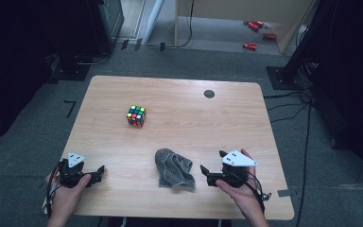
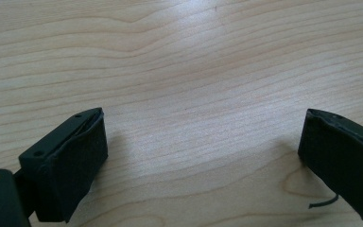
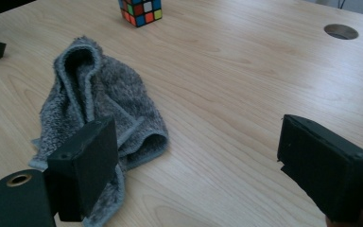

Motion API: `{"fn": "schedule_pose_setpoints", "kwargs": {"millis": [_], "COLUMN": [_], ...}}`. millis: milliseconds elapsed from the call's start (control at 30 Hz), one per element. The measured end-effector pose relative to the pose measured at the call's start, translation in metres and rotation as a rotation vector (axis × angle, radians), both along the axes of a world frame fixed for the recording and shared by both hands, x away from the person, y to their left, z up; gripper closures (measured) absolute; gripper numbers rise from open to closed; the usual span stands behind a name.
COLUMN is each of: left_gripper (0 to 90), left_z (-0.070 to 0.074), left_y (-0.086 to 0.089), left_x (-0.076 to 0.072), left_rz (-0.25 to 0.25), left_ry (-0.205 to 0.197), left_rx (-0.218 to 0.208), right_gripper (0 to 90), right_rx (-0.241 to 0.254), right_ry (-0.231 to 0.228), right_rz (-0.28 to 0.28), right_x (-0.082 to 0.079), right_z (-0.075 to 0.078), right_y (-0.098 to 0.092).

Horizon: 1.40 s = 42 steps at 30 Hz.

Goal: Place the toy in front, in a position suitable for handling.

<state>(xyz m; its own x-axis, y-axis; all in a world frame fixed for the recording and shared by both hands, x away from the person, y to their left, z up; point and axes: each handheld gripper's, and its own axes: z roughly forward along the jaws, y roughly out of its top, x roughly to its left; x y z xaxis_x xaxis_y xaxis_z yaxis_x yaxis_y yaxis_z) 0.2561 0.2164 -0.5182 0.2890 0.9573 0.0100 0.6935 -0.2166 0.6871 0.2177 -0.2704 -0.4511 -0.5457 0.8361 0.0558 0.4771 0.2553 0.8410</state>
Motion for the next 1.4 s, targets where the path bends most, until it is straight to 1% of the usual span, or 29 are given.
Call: {"fn": "schedule_pose_setpoints", "kwargs": {"millis": [467, 733, 867, 1033, 1167, 1267, 1333, 1400], "left_gripper": [2.8, 2.8, 2.8, 2.8, 2.8, 2.8, 2.8, 2.8], "left_z": [0.000, 0.000, 0.000, 0.000, 0.000, 0.000, 0.000, 0.000], "left_y": [0.000, 0.000, 0.000, 0.000, 0.000, 0.000, 0.000, 0.000], "left_x": [0.000, 0.000, 0.000, 0.000, 0.000, 0.000, 0.000, 0.000], "left_rz": [0.000, 0.000, 0.000, 0.000, 0.000, 0.000, 0.000, 0.000], "left_ry": [0.000, 0.000, 0.000, 0.000, 0.000, 0.000, 0.000, 0.000], "left_rx": [0.000, 0.000, 0.000, 0.000, 0.000, 0.000, 0.000, 0.000], "right_gripper": [13.4, 13.4, 13.4, 13.4, 13.6, 14.2, 14.4, 15.2], "right_rx": [-0.008, -0.024, -0.024, -0.030, -0.034, -0.039, -0.044, -0.058], "right_ry": [0.004, 0.010, 0.010, 0.017, 0.013, 0.013, 0.022, 0.025], "right_rz": [0.089, 0.136, 0.159, 0.166, 0.172, 0.168, 0.168, 0.165], "right_x": [0.004, 0.007, 0.008, 0.010, 0.010, 0.010, 0.010, 0.010], "right_z": [-0.001, -0.004, -0.005, -0.008, -0.010, -0.014, -0.017, -0.021], "right_y": [0.039, 0.058, 0.066, 0.074, 0.080, 0.085, 0.088, 0.091]}}
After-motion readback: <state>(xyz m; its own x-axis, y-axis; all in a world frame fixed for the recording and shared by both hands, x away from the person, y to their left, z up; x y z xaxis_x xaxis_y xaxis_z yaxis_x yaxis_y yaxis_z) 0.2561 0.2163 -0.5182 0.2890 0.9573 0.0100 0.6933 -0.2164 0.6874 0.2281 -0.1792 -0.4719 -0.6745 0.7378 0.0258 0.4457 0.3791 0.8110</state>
